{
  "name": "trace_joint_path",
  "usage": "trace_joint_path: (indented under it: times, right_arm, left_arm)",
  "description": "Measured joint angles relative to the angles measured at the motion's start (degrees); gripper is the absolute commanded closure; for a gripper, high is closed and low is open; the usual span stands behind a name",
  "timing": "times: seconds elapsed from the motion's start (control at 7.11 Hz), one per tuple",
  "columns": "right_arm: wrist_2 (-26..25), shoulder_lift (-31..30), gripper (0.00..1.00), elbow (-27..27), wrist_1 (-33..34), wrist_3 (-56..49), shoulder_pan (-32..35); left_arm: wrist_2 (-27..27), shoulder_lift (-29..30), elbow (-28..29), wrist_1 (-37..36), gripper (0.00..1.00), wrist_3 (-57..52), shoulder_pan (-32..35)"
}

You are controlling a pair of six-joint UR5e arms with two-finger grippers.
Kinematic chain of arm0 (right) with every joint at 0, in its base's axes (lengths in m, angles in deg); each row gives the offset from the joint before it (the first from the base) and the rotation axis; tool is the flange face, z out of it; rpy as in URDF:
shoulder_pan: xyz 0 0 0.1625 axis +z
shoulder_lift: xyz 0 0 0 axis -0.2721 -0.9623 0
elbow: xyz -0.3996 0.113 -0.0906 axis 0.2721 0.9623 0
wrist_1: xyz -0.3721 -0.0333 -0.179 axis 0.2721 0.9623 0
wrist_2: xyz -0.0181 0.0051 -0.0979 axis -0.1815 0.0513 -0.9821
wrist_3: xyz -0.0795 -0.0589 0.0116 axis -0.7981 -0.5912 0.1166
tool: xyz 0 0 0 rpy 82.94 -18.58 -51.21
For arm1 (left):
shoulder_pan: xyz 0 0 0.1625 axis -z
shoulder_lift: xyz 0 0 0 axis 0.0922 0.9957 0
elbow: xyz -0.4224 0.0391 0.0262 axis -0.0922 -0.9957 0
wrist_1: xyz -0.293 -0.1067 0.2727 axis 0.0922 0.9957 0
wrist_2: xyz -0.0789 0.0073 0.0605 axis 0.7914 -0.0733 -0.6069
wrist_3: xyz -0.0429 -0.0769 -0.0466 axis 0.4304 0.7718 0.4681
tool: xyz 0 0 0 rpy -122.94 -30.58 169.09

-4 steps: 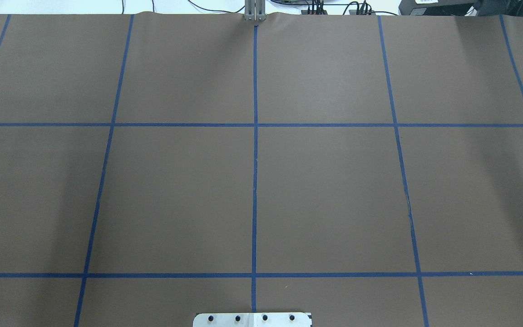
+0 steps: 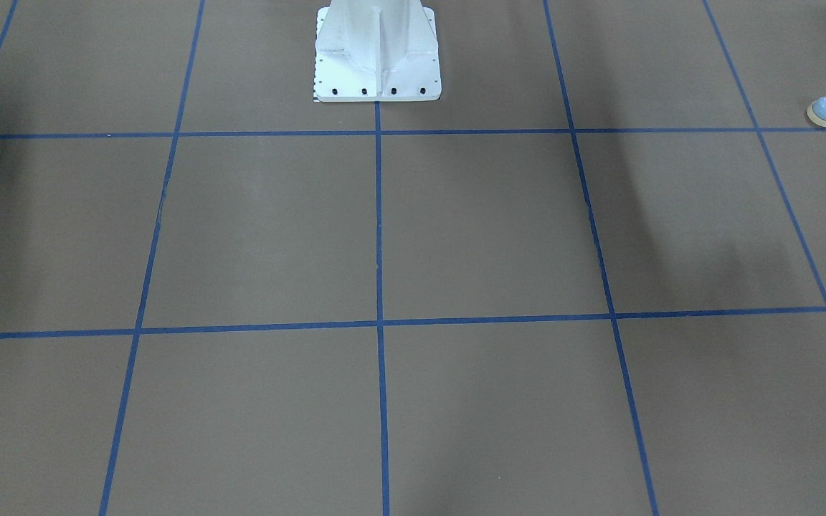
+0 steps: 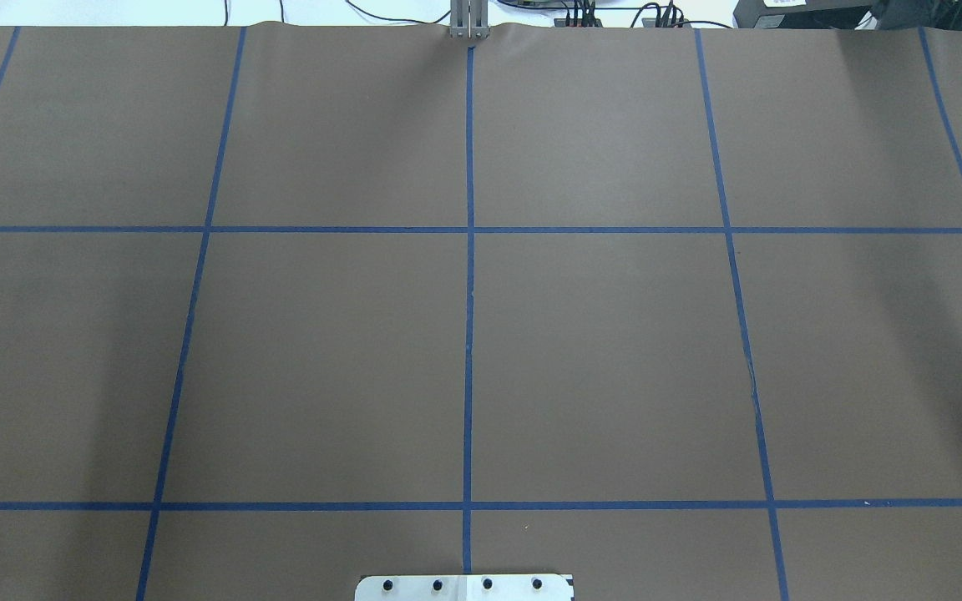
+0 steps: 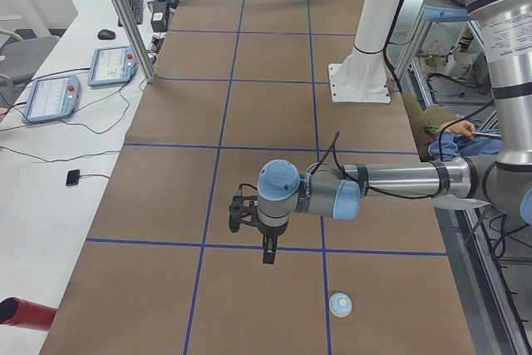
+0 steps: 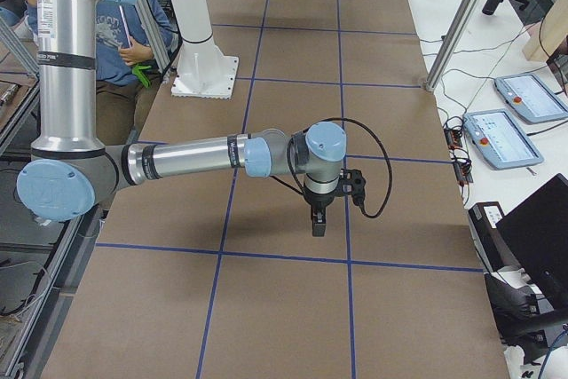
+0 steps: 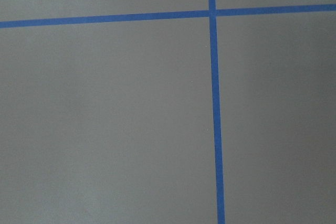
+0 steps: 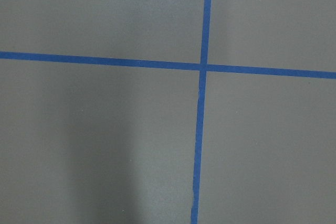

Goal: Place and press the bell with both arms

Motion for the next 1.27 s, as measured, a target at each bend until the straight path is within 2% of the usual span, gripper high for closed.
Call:
trace_joint_path:
  times: [0.42, 0.84, 1.27]
  right_arm:
    - [1.9, -0.2, 0.00, 0.6, 0.0, 0.0, -0.3]
    - [5.1, -0.7, 0.00, 0.8, -1.2, -0.3, -0.3]
    - [9.6, -2.0, 0.00, 0.3, -5.9, -0.7, -0.8]
  left_arm:
    - [2.3, -0.1, 0.1, 2.5, 0.00, -0.4, -1.3]
    - [3.0, -2.8, 1.2, 2.8, 0.00, -1.8, -2.3]
    - [3.3, -5.4, 8.7, 9.0, 0.01, -2.6, -2.8]
